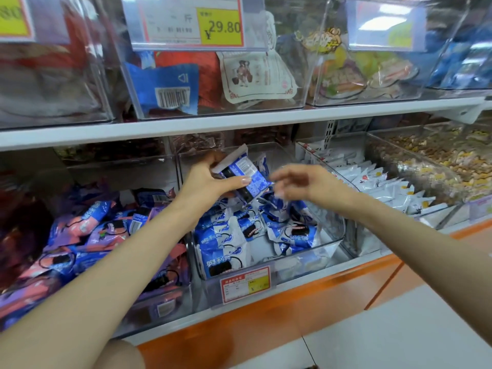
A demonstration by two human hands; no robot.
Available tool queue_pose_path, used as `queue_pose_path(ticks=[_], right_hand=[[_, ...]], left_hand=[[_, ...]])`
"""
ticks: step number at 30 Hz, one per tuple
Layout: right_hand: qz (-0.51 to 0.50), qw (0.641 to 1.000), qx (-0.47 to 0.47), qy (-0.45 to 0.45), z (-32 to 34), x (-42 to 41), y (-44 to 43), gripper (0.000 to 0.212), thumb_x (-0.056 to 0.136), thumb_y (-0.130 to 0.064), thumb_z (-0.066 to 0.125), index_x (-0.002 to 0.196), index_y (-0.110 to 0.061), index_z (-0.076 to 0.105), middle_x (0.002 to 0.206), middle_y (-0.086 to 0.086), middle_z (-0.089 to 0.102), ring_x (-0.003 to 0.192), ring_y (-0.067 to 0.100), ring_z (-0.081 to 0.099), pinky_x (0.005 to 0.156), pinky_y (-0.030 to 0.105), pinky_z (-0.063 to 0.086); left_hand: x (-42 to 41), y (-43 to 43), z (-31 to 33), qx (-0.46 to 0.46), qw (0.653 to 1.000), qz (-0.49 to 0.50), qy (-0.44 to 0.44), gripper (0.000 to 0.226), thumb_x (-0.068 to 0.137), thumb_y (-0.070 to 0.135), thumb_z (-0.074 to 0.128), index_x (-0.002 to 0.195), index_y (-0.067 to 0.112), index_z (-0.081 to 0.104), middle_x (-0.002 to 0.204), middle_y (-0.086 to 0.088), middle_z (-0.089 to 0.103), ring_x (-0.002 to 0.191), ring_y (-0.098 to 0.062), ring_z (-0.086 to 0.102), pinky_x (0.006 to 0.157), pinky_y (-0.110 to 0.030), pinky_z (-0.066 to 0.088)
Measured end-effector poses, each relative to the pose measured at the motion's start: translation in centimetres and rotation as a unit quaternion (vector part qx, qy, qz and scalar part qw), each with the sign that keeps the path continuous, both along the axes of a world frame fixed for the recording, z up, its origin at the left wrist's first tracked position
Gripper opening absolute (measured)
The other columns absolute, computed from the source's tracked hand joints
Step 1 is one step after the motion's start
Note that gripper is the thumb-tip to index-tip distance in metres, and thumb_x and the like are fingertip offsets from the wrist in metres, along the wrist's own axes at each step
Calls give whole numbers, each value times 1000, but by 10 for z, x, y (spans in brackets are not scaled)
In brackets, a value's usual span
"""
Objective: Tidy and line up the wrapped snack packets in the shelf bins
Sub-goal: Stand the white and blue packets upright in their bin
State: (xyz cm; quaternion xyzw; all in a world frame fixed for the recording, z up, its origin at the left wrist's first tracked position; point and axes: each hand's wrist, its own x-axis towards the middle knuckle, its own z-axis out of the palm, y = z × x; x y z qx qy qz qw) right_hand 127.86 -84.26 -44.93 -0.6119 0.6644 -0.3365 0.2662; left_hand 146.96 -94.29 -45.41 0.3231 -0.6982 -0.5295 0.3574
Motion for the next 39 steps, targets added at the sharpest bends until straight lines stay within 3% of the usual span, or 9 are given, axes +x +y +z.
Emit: queue_pose_path(ticks=[2,6,12,15,18,22,25,29,39], right_hand=[[21,989,15,-143,11,9,2,39,85,-17,65,123,-21,53,107,7,69,90,15,67,83,26,54],[-2,989,-53,-135,2,26,-1,29,82,-4,69,106,-17,59,96,15,67,72,18,62,66,27,54],[-57,921,-334,194,-34,12,2,32,74,-1,66,99,-17,53,103,-2,50,93,10,51,77,32,48],[5,899,-343,271,-34,14,5,37,71,2,60,104,-15,51,113,1,46,106,18,50,85,30,46],[-10,924,-351,154,-27,11,10,47,67,10,50,110,-9,54,117,8,50,113,17,50,98,26,40],[-94,957,-189,-200,-15,10,14,41,80,-2,65,116,-17,52,100,-1,64,90,12,62,85,30,50],[-80,964,-50,-248,-19,17,11,50,75,-30,67,119,-10,55,96,1,70,89,14,68,85,31,51],[-110,947,-88,-290,-16,18,4,24,83,-11,66,105,-4,59,92,6,73,80,16,69,80,26,55],[-40,971,99,213,-51,17,-30,25,77,-27,75,94,-14,61,91,4,68,84,21,63,75,31,49]], left_hand=[[-2,3,-1,-1,1000,-24,-8,33,70,10,79,95,12,59,93,-8,71,87,-24,70,85,-44,55],[-5,10,0,-23,997,-70,-20,32,76,7,74,93,25,56,97,-3,68,84,-16,66,81,-33,56],[-7,19,9,207,973,-103,-7,32,91,37,52,106,10,57,100,-16,69,80,-24,71,66,-29,60],[-12,26,3,164,981,-96,-42,23,84,22,66,100,8,56,86,-8,67,64,-13,67,57,-19,56],[-11,18,-1,25,997,-39,-68,31,79,9,73,102,15,53,85,2,61,63,-6,58,55,-16,49],[-9,16,0,-47,996,-52,-54,36,76,7,75,104,17,54,91,2,64,72,-4,59,64,-13,47],[-11,19,0,-63,996,-56,-39,31,76,9,75,96,22,55,97,-1,65,78,-9,61,74,-24,51],[-4,15,5,-144,986,-53,-72,30,77,20,74,99,27,55,95,12,62,77,4,59,71,-11,48],[22,-14,1,-275,931,78,-227,12,87,23,64,98,18,62,80,12,58,82,-7,58,68,-21,36]])
